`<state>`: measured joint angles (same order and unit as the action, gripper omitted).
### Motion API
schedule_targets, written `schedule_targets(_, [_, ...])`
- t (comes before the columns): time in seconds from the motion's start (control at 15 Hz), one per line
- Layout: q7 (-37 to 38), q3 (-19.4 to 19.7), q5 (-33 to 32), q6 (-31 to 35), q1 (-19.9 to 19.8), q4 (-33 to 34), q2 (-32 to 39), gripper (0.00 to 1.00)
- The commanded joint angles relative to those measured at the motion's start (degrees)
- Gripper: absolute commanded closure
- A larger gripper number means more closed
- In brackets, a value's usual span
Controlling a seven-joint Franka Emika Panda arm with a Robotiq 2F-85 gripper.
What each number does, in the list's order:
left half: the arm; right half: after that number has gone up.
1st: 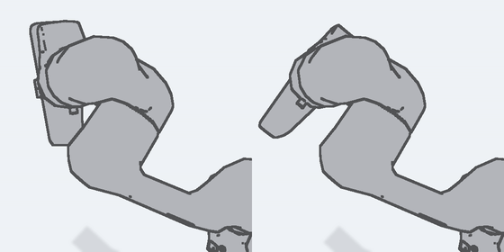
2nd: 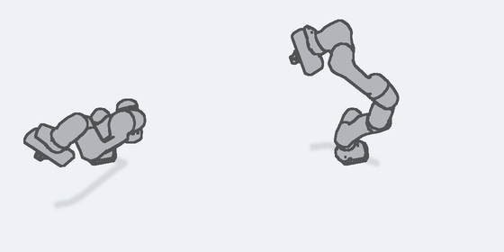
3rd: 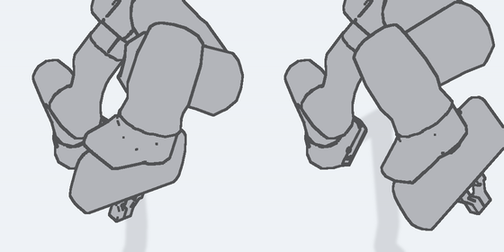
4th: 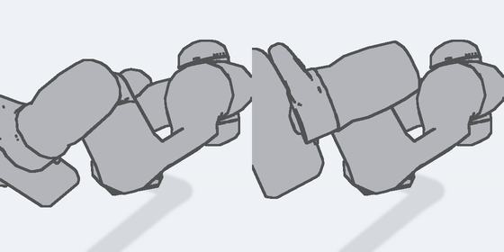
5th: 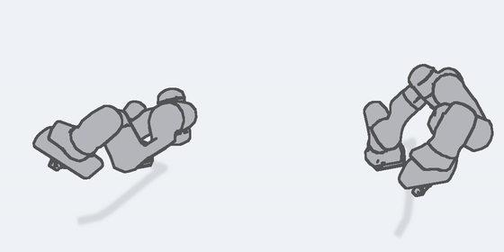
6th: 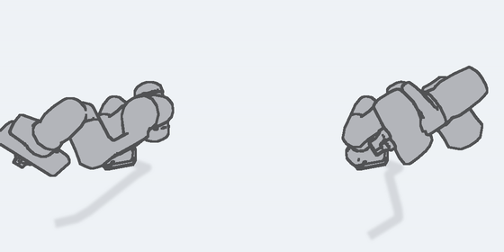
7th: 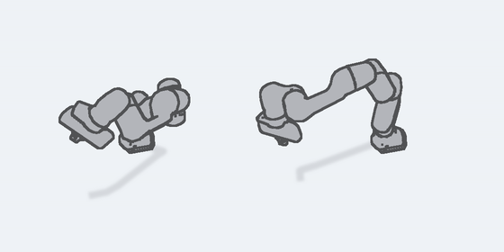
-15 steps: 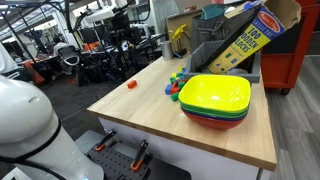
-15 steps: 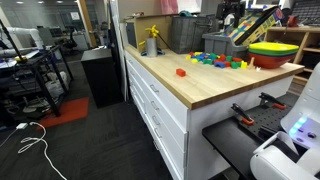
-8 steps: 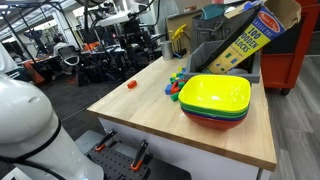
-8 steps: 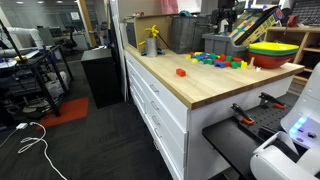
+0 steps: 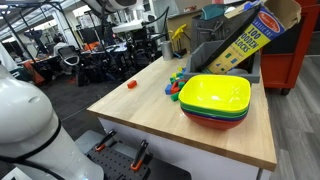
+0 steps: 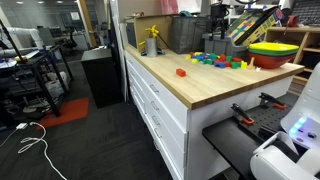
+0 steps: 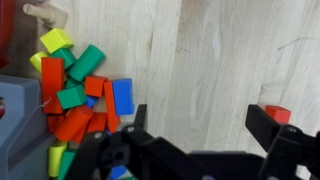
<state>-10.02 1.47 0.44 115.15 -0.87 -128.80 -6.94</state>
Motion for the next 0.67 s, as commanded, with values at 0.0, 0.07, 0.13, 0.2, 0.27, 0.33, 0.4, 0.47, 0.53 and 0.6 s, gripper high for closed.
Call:
schedule_targets(0.0, [-2.65, -0.08, -0.33, 1.26, 0.33, 4.18, 4.96, 0.00])
schedule_targets(0.07, [-3.38, -0.20, -0.23, 1.76, 0.33, 4.89, 6.04, 0.00])
schedule_targets(0.13, [-3.82, -0.27, -0.11, 2.54, 0.30, 5.48, 7.24, 0.00])
schedule_targets(0.2, [-4.45, -0.35, 0.05, 2.92, 0.26, 6.10, 8.12, 0.00])
schedule_targets(0.27, [-4.50, -0.43, 0.20, 4.05, 0.19, 6.47, 9.31, 0.00])
schedule_targets(0.33, [-4.55, -0.51, 0.21, 5.22, 0.15, 6.75, 10.28, 0.00])
schedule_targets(0.4, [-5.22, -0.59, 0.26, 6.10, 0.09, 7.14, 11.35, 0.00])
schedule_targets(0.47, [-5.32, -0.63, 0.17, 7.19, 0.01, 7.33, 12.20, 0.00])
schedule_targets(0.53, [-5.49, -0.59, -0.14, 8.49, -0.16, 7.65, 13.37, 0.00])
schedule_targets(0.6, [-5.67, -0.58, -0.12, 9.51, -0.30, 7.89, 14.16, 0.00])
